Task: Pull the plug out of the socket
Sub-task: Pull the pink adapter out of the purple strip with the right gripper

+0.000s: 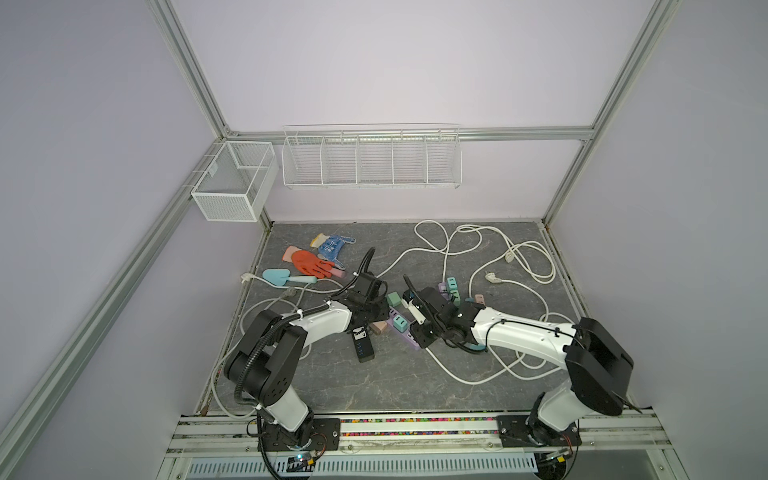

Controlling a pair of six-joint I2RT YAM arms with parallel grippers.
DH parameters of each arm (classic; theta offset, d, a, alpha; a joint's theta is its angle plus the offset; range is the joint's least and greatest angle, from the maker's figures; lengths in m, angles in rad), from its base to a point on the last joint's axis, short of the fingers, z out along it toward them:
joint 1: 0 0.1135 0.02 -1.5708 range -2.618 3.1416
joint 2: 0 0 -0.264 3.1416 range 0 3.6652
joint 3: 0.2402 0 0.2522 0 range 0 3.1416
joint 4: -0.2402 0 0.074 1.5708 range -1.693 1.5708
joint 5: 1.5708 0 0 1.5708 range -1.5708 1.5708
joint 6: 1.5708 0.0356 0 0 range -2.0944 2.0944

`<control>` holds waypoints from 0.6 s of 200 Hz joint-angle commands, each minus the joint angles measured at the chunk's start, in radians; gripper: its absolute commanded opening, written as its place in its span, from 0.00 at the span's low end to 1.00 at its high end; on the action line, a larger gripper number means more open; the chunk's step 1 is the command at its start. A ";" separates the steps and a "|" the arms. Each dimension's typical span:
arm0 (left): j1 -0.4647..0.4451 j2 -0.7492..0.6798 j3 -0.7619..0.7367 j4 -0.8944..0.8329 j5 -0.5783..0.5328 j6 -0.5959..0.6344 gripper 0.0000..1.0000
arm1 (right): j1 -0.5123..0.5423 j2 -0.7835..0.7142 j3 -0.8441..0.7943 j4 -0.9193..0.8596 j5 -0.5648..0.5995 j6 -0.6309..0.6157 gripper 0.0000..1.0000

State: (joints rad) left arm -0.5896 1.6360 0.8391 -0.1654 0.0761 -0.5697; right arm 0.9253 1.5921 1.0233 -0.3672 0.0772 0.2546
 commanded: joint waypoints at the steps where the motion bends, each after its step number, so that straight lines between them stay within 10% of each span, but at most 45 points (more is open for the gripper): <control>1: 0.007 0.018 -0.050 -0.205 -0.058 0.024 0.35 | -0.014 -0.043 -0.023 0.025 -0.032 0.014 0.23; 120: 0.007 -0.106 0.035 -0.219 -0.052 0.014 0.35 | -0.048 -0.155 -0.057 0.024 -0.094 0.097 0.23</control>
State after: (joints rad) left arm -0.5892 1.5753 0.8463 -0.3088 0.0479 -0.5697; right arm 0.8852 1.4792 0.9852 -0.3527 0.0124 0.3248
